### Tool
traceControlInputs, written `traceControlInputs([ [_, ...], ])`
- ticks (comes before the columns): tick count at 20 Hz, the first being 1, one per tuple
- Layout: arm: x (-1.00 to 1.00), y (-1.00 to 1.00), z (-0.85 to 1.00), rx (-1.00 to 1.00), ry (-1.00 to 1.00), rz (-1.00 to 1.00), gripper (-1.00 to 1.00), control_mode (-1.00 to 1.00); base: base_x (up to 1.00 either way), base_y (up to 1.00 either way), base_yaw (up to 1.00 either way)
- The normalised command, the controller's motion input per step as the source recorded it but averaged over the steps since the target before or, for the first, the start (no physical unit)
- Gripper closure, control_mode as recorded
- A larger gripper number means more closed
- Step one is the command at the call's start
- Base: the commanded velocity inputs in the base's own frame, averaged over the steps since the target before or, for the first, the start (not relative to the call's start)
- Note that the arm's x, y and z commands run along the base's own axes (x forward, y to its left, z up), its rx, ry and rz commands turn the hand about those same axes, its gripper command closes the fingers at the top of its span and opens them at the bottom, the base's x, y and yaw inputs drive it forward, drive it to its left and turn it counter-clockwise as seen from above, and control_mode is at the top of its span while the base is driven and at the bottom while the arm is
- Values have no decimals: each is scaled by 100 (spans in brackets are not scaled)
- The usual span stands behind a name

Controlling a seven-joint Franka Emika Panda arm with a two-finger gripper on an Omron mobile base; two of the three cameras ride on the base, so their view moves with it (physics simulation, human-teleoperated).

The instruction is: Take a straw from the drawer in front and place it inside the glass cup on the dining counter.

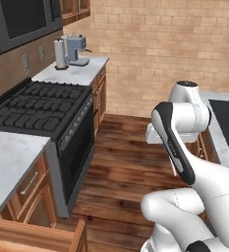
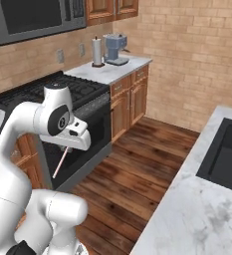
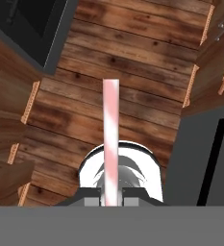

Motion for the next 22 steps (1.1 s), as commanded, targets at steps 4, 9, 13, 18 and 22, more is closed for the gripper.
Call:
traceControlInputs([
  [4, 0, 0, 0, 0, 0, 0, 100, 100, -1, -37, -22],
  [9, 0, 0, 0, 0, 0, 0, 100, 100, 0, -23, -19],
  [13, 0, 0, 0, 0, 0, 0, 100, 100, 7, -14, -15],
  [18, 0, 0, 0, 0, 0, 0, 100, 100, 26, -4, -11],
  [22, 0, 0, 0, 0, 0, 0, 100, 100, 35, 0, -8],
])
